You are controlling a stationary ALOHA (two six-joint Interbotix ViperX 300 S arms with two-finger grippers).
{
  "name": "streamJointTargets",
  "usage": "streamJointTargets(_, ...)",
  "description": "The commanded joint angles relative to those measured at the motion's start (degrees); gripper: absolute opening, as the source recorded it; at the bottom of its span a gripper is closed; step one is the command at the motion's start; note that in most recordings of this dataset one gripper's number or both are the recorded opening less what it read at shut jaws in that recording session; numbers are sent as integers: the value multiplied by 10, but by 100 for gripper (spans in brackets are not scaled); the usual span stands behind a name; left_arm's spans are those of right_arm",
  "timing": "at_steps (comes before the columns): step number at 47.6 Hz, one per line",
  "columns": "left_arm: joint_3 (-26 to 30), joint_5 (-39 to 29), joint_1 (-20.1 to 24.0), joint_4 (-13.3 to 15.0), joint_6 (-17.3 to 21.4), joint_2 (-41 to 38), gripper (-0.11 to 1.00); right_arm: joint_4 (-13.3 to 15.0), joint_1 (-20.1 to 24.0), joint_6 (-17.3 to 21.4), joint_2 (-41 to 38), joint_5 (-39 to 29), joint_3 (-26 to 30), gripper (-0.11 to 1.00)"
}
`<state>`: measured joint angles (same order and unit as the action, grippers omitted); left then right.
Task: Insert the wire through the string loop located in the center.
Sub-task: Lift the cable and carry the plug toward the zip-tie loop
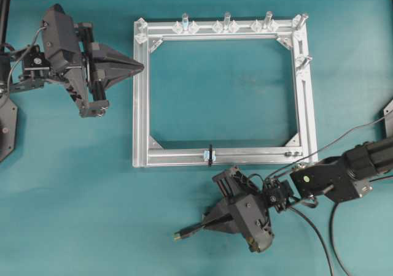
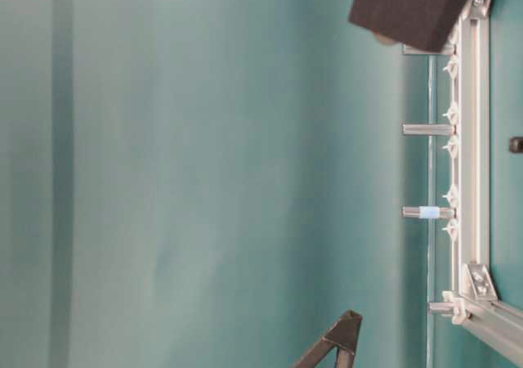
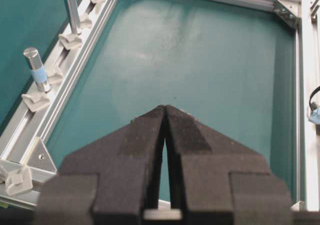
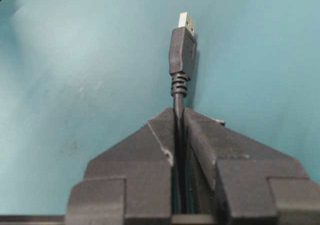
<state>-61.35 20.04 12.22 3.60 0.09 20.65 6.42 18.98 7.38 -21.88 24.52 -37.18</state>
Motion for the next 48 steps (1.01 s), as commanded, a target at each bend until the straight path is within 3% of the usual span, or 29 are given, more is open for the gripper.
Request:
streamJointTargets(1,5,3,-3,-2,-4,7,2,-2,-4,-2,-1,-13,1,7)
streamJointTargets(23,5,3,-9,-2,-4,7,2,-3,-4,-2,6,-13,4,7)
streamJointTargets(48,5,3,-13,-2,-4,7,2,-17,-4,-1,107,-54,-5,7)
